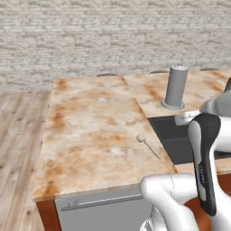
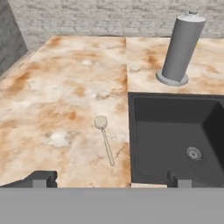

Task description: Grab the spray bottle from the cabinet, then place it next to the cutting board for sanitizing. Then grab the dish brush from the countertop next to the sink and place it next to the cutting board.

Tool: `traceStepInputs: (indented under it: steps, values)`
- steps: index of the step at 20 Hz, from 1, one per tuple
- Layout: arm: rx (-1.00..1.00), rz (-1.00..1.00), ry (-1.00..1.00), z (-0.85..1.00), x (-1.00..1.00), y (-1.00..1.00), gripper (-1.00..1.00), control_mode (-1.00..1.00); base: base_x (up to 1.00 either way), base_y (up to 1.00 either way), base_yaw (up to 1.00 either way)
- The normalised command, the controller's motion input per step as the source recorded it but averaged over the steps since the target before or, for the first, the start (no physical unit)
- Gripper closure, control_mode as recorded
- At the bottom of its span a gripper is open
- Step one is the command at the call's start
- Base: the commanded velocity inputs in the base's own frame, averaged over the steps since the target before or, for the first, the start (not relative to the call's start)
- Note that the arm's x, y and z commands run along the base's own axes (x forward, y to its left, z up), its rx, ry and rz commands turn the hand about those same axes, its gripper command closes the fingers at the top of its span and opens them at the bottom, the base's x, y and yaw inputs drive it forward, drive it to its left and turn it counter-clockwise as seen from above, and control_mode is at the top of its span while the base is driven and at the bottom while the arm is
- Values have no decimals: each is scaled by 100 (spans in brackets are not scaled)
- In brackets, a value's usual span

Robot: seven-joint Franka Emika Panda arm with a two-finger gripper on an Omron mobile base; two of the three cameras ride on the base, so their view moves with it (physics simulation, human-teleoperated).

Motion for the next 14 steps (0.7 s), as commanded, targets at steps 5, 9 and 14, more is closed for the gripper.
traceStepInputs:
  steps: [5,9,14]
  values:
    - [-12,-1,16,-35,51,55,-100,-100,0,0,0]
    - [-4,0,24,-62,65,12,-100,-100,0,0,0]
    - [0,1,17,-67,59,0,-100,-100,0,0,0]
